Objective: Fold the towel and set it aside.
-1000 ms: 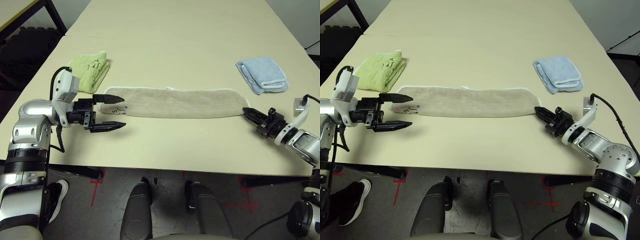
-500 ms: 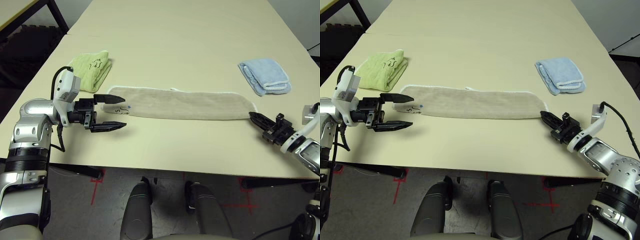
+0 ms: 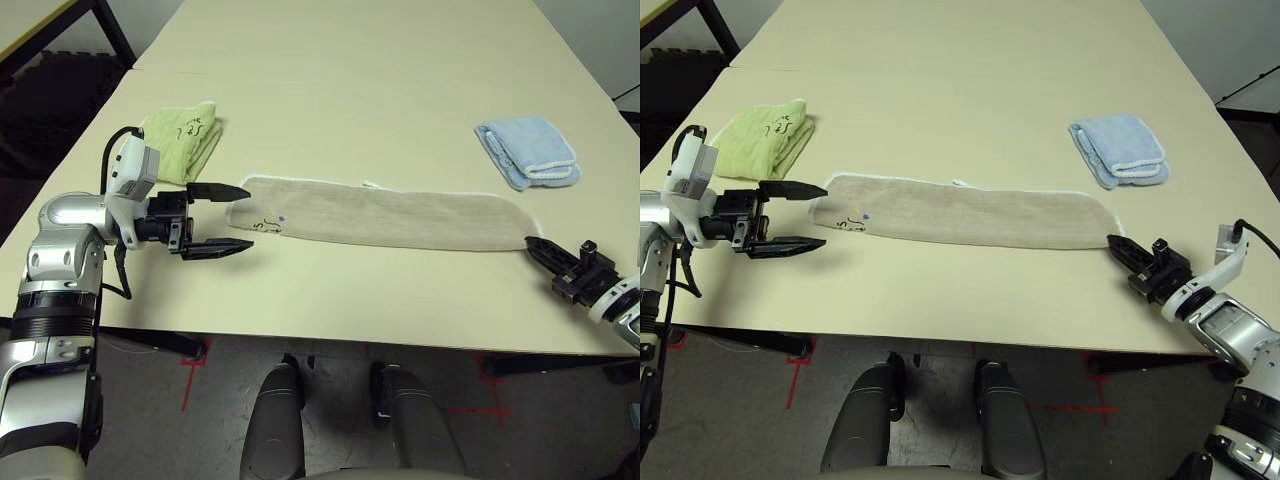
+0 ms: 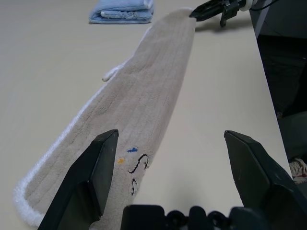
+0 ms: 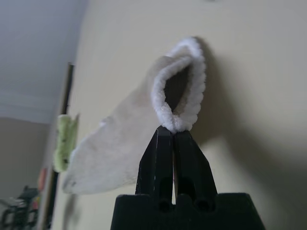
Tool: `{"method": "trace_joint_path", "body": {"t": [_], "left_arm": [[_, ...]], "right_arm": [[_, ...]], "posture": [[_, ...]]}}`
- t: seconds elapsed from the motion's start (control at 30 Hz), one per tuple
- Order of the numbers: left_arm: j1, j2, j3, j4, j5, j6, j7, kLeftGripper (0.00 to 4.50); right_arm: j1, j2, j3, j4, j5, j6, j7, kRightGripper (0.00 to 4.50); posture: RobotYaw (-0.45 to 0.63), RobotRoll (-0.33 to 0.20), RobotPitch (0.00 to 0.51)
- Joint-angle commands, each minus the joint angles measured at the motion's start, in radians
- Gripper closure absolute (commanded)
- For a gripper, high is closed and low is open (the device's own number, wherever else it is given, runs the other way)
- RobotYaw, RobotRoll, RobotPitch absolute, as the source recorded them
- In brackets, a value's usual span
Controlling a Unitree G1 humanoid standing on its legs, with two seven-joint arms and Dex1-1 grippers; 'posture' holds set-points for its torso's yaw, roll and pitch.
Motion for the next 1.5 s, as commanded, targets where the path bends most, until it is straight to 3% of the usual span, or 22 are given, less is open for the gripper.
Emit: {"method": "trace_joint_path", "body": {"t": [0.03, 0.17, 0.43, 0.73, 1.07, 1.27, 1.4, 1.5], "left_arm": [[-0.006, -0.004, -0.009, 0.006, -0.001, -0.017, -0.006, 0.00], [-0.008, -0.005, -0.014, 0.013, 0.002, -0.022, -0.007, 0.00], [-0.010, -0.007, -0.022, 0.010, 0.002, -0.020, -0.005, 0.00], [-0.008, -0.005, -0.022, 0.007, 0.005, -0.018, 0.002, 0.00], [-0.006, 0.001, -0.020, 0.004, 0.005, -0.017, 0.007, 0.00], [-0.002, 0.006, -0.018, 0.003, 0.006, -0.017, 0.008, 0.00], [-0.002, 0.008, -0.017, 0.005, 0.008, -0.018, 0.009, 0.00], [-0.003, 0.007, -0.019, 0.012, 0.011, -0.022, 0.008, 0.00]], "right_arm": [[0.002, -0.019, -0.006, -0.037, 0.048, -0.004, 0.036, 4.45], [-0.003, -0.015, 0.029, -0.084, 0.111, 0.027, 0.037, 4.45], [-0.020, -0.004, 0.217, -0.221, 0.134, 0.055, 0.038, 4.45], [-0.056, 0.017, 0.409, -0.268, 0.042, 0.019, 0.030, 4.45], [-0.121, 0.114, 0.538, -0.257, -0.080, -0.021, -0.032, 4.45], [-0.140, 0.118, 0.603, -0.248, -0.159, -0.018, -0.015, 4.45], [-0.148, 0.136, 0.602, -0.259, -0.154, -0.026, 0.016, 3.40], [-0.155, 0.133, 0.629, -0.267, -0.183, -0.034, 0.047, 2.26]], "posture": [[-0.04, 0.000, 0.186], [-0.04, 0.000, 0.187], [-0.03, 0.000, 0.187], [-0.01, 0.000, 0.188], [0.00, 0.000, 0.186], [0.00, 0.000, 0.185], [0.00, 0.000, 0.185], [-0.01, 0.000, 0.183]]}}
